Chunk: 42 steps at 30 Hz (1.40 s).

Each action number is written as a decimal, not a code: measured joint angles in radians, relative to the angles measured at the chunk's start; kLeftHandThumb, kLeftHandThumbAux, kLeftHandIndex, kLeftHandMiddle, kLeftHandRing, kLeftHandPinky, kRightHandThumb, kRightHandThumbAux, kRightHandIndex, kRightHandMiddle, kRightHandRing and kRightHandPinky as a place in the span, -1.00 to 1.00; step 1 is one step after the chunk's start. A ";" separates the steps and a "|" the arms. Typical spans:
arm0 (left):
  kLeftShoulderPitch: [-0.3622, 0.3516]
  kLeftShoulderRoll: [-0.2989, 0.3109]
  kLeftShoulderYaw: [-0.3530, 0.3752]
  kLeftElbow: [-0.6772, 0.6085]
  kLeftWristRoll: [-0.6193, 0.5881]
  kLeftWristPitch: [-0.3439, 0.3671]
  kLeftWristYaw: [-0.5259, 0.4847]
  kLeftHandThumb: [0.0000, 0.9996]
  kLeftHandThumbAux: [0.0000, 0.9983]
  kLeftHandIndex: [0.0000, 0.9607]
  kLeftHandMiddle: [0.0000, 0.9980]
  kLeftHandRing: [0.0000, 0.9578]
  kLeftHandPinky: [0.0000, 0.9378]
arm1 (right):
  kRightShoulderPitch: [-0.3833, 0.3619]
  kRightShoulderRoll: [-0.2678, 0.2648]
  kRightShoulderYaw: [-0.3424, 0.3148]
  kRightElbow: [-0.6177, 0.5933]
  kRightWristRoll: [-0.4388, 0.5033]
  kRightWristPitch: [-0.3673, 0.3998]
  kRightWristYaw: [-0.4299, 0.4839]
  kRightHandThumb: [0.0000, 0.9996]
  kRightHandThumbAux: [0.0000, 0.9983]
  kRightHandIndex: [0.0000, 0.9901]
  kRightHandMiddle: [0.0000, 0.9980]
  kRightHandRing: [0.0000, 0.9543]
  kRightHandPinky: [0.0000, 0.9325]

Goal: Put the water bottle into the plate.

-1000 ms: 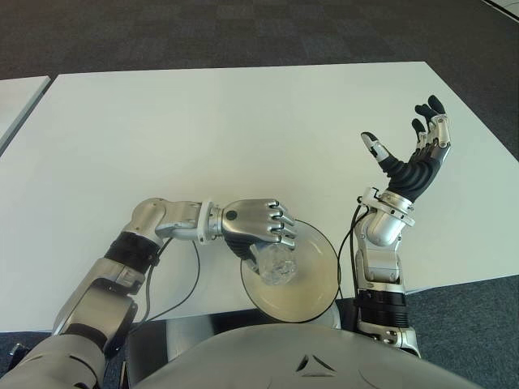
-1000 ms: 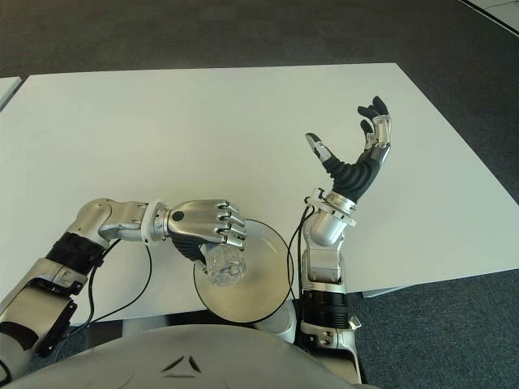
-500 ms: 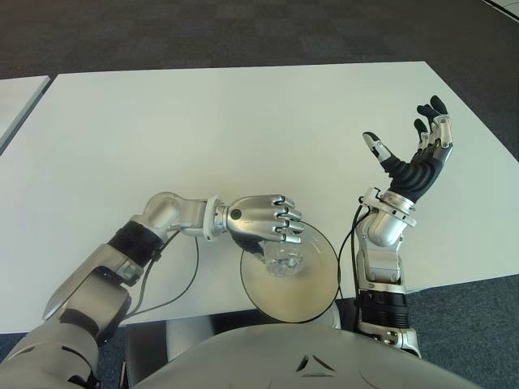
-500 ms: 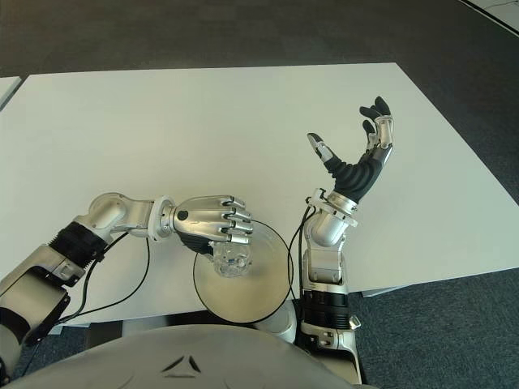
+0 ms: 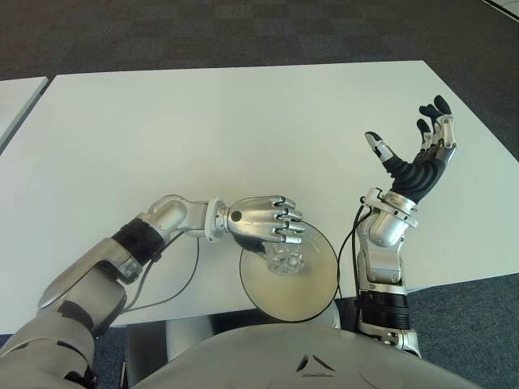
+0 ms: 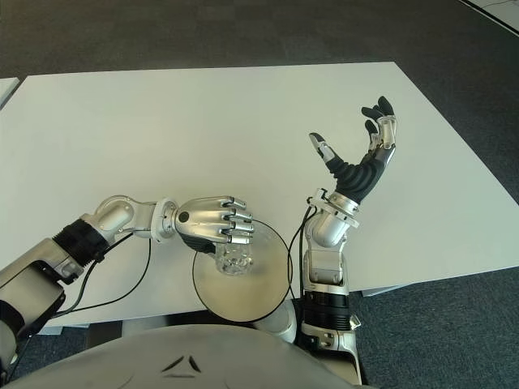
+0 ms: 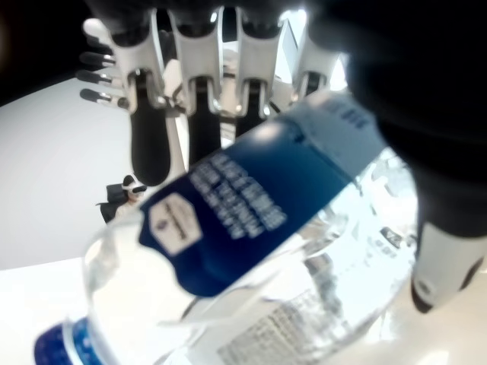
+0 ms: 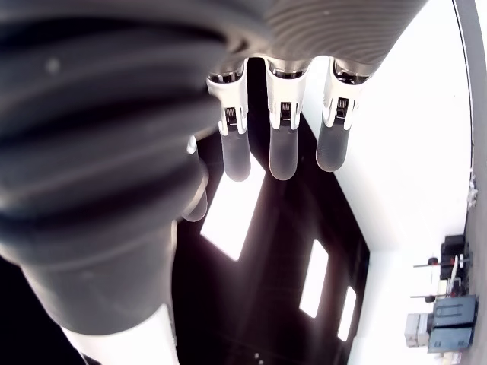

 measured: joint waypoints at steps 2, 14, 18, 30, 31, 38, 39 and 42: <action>-0.015 0.012 -0.009 -0.012 -0.013 0.000 -0.051 -0.64 0.83 -0.77 -0.85 -0.93 -0.93 | 0.000 0.000 0.000 0.000 0.000 0.000 -0.003 -0.04 0.87 -0.34 -0.61 -0.66 -0.55; -0.026 0.083 -0.013 -0.113 -0.070 0.031 -0.288 -0.81 0.76 -1.00 -1.00 -1.00 -1.00 | 0.001 0.000 -0.002 0.004 0.000 -0.001 -0.012 0.01 0.88 -0.32 -0.60 -0.65 -0.53; -0.025 0.084 -0.012 -0.123 -0.095 0.038 -0.315 -0.71 0.71 -1.00 -1.00 -1.00 -1.00 | 0.001 0.000 -0.002 0.007 0.001 -0.005 -0.013 0.02 0.88 -0.31 -0.60 -0.64 -0.53; -0.019 0.080 0.000 -0.159 -0.125 0.087 -0.337 -0.38 0.53 -1.00 -1.00 -1.00 -1.00 | 0.001 0.000 -0.004 0.014 0.006 -0.010 -0.013 0.03 0.88 -0.32 -0.61 -0.66 -0.58; -0.019 0.079 0.006 -0.159 -0.125 0.099 -0.337 -0.35 0.50 -1.00 -1.00 -1.00 -1.00 | 0.001 0.000 -0.004 0.014 0.008 -0.010 -0.013 0.03 0.88 -0.32 -0.61 -0.66 -0.58; -0.018 0.076 0.017 -0.163 -0.124 0.148 -0.312 -0.27 0.40 -1.00 -1.00 -1.00 -1.00 | 0.001 0.000 -0.005 0.016 0.015 -0.011 -0.013 0.03 0.87 -0.33 -0.61 -0.66 -0.57; -0.017 0.075 0.017 -0.164 -0.124 0.155 -0.311 -0.26 0.37 -1.00 -1.00 -1.00 -1.00 | 0.001 0.000 -0.005 0.016 0.016 -0.011 -0.013 0.03 0.87 -0.33 -0.61 -0.66 -0.57; -0.014 0.073 0.017 -0.170 -0.124 0.173 -0.310 -0.23 0.33 -1.00 -1.00 -1.00 -1.00 | 0.001 0.000 -0.005 0.016 0.018 -0.011 -0.013 0.03 0.87 -0.33 -0.61 -0.66 -0.56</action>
